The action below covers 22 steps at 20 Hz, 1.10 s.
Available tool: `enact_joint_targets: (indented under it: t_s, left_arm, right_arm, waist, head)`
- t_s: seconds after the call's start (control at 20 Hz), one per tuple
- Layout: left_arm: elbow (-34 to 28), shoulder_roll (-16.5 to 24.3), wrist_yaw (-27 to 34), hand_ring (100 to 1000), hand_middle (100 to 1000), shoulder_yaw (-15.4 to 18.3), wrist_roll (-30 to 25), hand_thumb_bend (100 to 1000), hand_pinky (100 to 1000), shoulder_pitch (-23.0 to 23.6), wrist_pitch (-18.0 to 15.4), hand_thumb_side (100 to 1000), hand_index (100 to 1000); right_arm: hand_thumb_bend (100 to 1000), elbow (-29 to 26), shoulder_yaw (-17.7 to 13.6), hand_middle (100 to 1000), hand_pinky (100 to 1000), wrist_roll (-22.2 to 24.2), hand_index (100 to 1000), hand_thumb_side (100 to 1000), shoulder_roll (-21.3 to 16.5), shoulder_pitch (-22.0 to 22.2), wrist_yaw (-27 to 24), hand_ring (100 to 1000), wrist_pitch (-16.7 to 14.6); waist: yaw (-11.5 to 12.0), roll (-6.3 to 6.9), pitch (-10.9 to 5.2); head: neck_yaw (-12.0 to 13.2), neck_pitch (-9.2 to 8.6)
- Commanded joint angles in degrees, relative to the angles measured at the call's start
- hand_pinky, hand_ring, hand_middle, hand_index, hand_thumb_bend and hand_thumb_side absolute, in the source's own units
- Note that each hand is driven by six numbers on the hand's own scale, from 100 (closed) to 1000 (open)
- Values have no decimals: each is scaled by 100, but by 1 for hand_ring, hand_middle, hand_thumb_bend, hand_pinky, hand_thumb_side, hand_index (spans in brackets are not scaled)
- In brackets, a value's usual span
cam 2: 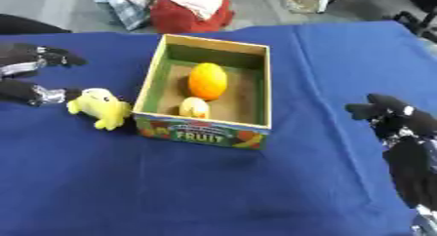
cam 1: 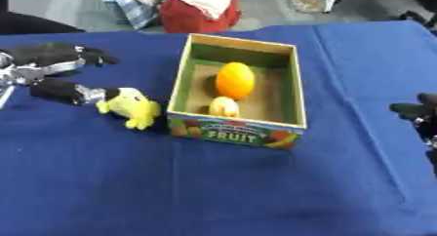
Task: Pick up objects on the table and place them in the box.
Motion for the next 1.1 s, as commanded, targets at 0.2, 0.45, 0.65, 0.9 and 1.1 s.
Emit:
enact_joint_targets:
  t_s: [0.2, 0.45, 0.65, 0.9, 1.1]
  left_arm:
    - [373, 18, -457, 909, 925, 106, -94, 593, 887, -205, -219, 1000, 1000]
    - [580, -45, -712, 913, 939, 103, 2, 635, 892, -236, -340, 1000, 1000]
    - [635, -102, -752, 910, 941, 82, 97, 608, 888, -261, -431, 1000, 1000]
    - [483, -117, -625, 907, 945, 46, 209, 553, 882, -291, -533, 1000, 1000]
    - [231, -91, -601, 907, 949, -7, 344, 456, 879, -294, -603, 928, 1000]
  right_arm:
    - [100, -90, 0, 611, 956, -3, 836, 1000, -57, -26, 53, 798, 17]
    - [100, -90, 15, 610, 957, 9, 836, 1000, -40, -46, 87, 799, 54]
    - [100, -90, 23, 609, 957, 19, 835, 1000, -17, -66, 126, 799, 94]
    - [100, -90, 34, 608, 958, 20, 834, 1000, 4, -92, 171, 799, 145]
    - [100, -90, 42, 607, 959, 18, 835, 1000, 19, -108, 207, 799, 185]
  waist:
    - [-33, 0, -72]
    - [-66, 18, -49]
    - [-80, 35, -26]
    - [-79, 62, 2]
    - [-74, 83, 18]
  head:
    - [53, -52]
    - [76, -66]
    - [89, -71]
    - [80, -63]
    - [82, -51]
